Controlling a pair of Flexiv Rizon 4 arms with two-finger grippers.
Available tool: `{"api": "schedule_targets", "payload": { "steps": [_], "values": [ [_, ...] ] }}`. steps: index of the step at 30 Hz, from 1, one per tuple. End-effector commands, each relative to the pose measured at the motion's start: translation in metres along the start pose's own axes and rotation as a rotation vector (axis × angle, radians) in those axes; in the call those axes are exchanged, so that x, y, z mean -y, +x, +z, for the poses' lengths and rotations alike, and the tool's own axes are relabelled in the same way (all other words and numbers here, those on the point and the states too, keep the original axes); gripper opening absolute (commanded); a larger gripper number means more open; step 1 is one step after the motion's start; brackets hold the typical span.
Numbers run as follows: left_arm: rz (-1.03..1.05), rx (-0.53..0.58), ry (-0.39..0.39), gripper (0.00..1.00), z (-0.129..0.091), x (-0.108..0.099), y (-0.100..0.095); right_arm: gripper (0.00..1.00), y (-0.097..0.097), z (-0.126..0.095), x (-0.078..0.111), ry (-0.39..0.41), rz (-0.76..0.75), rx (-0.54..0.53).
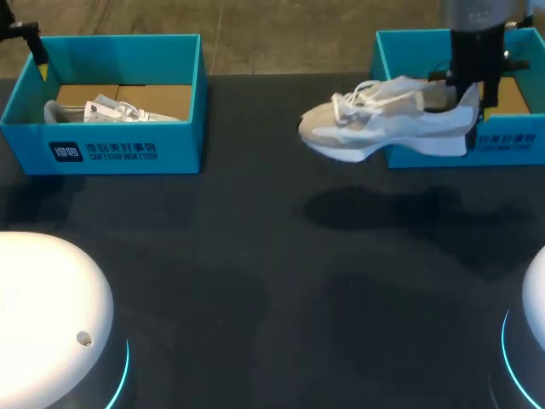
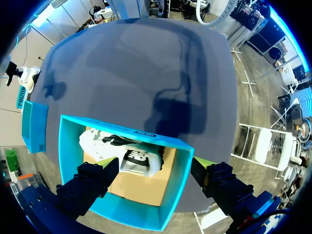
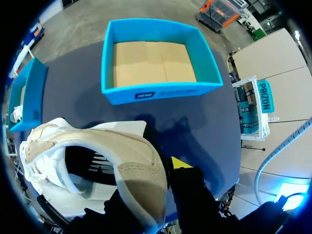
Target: Take the shoe out of the shoebox, open the shoe tongue, remove and reinsert the insole, then place the shoe into the shoebox
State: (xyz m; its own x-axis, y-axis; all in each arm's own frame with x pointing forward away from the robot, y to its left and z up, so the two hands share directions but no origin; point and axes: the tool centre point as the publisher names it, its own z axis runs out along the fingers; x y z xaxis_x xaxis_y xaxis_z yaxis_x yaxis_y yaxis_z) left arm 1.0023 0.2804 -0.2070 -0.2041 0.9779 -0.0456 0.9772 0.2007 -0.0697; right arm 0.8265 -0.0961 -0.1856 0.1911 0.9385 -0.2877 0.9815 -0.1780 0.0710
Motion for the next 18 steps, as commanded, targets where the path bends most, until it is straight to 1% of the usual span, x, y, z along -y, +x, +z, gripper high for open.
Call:
{"api": "schedule_targets", "payload": {
  "steps": [1,4,18],
  "values": [
    [0.000,-0.002,-0.003,1.00,0.000,0.001,0.000,0.00,0.015,0.003,0.016,-0.020,0.000,0.009],
    [0.000,-0.002,-0.003,1.00,0.000,0.001,0.000,0.00,0.024,0.003,0.026,-0.004,-0.019,-0.009],
    [0.000,-0.002,-0.003,1.00,0.000,0.001,0.000,0.00,0.024,0.003,0.026,-0.004,-0.019,-0.009]
  ]
}}
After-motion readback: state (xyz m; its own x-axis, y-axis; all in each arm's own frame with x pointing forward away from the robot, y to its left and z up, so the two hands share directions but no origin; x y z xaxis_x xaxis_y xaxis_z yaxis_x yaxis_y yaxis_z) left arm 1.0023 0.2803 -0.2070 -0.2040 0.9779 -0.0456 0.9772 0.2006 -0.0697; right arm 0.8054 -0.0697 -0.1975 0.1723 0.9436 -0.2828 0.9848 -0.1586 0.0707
